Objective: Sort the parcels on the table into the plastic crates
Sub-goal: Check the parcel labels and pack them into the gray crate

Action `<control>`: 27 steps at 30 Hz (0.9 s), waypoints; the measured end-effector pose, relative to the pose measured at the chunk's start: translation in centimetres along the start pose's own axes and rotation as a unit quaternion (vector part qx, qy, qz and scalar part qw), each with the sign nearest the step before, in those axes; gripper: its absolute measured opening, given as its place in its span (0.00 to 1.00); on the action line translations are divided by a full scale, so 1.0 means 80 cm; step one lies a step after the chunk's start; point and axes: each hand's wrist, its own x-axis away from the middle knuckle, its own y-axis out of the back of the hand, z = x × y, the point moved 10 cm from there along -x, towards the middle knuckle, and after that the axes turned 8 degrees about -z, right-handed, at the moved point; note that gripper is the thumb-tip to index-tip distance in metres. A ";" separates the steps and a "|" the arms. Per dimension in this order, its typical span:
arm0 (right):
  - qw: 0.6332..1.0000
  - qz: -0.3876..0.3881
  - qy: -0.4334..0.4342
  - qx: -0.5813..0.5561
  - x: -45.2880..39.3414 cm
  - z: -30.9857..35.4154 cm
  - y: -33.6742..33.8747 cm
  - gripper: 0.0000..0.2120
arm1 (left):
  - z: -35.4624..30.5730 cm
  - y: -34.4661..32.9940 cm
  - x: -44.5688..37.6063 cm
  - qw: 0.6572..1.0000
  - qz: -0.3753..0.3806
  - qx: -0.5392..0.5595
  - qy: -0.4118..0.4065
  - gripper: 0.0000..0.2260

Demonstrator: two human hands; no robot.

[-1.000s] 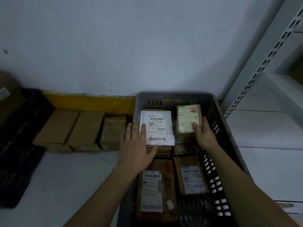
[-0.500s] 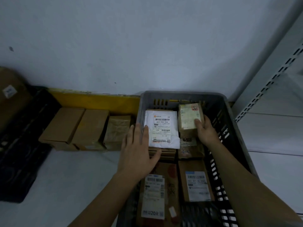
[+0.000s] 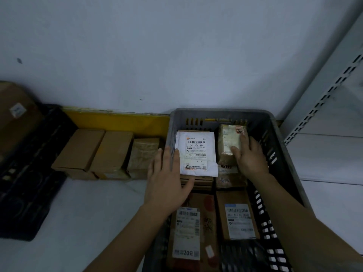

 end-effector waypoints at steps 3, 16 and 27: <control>0.995 -0.007 0.016 0.094 0.007 0.007 0.008 0.37 | 0.000 0.000 0.000 1.000 -0.001 -0.001 0.001 0.42; 0.979 -0.013 0.070 0.190 0.064 0.086 0.033 0.42 | 0.041 0.015 0.020 0.995 -0.008 0.083 0.052 0.38; 0.985 -0.065 0.100 0.121 0.154 0.287 0.048 0.45 | 0.219 0.047 0.072 0.997 0.000 0.032 0.076 0.39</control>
